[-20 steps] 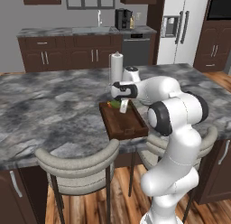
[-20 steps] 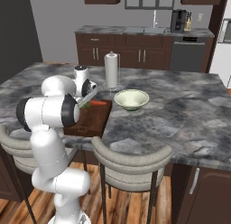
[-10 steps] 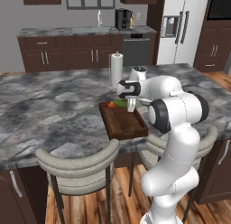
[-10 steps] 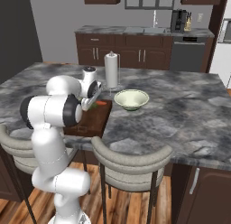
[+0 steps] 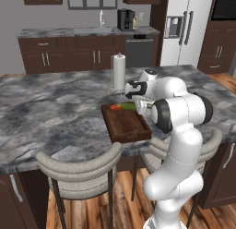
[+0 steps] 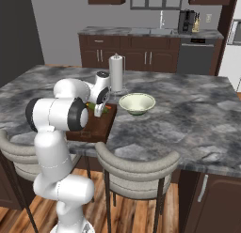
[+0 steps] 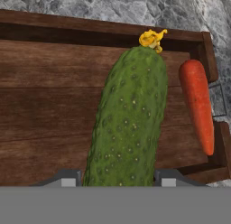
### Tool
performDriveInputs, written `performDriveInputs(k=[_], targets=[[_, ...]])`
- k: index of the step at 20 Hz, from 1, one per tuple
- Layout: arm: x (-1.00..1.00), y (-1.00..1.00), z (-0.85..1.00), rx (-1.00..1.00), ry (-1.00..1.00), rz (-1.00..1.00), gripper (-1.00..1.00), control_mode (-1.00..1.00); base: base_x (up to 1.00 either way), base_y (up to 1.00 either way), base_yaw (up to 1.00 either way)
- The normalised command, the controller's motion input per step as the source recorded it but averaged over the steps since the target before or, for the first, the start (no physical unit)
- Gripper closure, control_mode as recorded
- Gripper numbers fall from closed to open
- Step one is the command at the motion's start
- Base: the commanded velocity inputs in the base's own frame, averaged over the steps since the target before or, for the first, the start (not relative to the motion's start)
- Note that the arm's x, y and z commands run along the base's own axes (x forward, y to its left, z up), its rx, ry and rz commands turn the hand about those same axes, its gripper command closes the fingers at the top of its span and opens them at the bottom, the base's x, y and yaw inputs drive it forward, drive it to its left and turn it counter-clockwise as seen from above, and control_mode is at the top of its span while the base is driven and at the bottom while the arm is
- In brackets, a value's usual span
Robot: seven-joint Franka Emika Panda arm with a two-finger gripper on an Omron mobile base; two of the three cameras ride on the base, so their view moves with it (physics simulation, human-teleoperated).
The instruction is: Place the two vegetables and bowl onto the tray for setting up a vegetable dip station.
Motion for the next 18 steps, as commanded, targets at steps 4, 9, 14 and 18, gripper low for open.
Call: performDriveInputs(k=[4, 9, 14, 18], targets=[[0.14, -0.01, -0.02, 0.00, -0.06, 0.12, 1.00, -1.00, 0.00, 0.00, 0.00], [0.04, 0.00, 0.00, 0.00, -0.13, 0.08, 1.00, -1.00, 0.00, 0.00, 0.00], [0.00, 0.00, 0.00, 0.00, -0.15, 0.06, 1.00, -1.00, 0.00, 0.00, 0.00], [0.07, 0.03, 0.00, 0.00, -0.12, 0.04, 1.00, -1.00, 0.00, 0.00, 0.00]])
